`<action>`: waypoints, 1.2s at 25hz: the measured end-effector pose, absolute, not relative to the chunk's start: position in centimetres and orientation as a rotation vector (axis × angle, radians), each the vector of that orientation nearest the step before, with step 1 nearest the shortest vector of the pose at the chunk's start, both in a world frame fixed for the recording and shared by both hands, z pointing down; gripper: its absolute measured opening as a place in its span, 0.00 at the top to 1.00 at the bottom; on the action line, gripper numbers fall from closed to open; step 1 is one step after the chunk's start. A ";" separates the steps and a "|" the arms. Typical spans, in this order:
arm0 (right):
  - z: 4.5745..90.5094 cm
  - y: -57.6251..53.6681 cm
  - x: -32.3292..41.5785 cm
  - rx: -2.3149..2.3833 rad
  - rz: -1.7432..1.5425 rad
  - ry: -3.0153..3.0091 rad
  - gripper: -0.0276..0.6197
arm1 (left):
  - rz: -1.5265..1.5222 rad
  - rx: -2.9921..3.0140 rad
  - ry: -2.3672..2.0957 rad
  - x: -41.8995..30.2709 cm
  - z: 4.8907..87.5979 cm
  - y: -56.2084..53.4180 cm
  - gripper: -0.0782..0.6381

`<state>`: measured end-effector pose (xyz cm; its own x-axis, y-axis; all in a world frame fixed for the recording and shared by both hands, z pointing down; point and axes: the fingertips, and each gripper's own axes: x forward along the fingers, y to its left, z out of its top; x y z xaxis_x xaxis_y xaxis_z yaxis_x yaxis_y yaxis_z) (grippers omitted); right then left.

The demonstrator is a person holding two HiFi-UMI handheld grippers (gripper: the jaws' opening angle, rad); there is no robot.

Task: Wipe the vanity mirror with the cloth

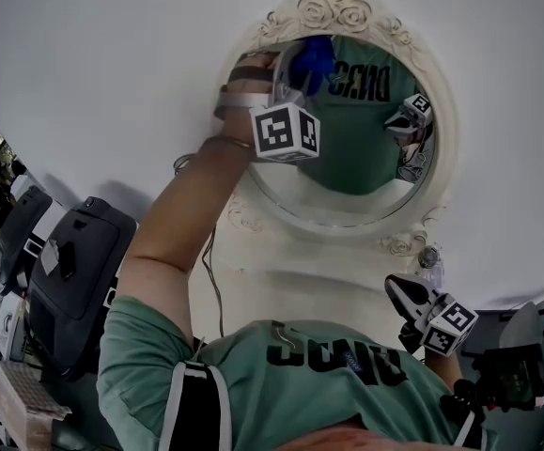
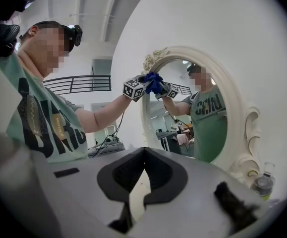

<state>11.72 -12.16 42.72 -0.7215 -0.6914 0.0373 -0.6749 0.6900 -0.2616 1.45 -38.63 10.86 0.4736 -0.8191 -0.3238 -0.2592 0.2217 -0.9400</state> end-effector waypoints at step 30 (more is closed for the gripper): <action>43.3 -12.1 11.2 -1.174 -0.454 2.864 0.95 | -1.025 -1.539 0.555 0.7 56.0 -36.8 0.78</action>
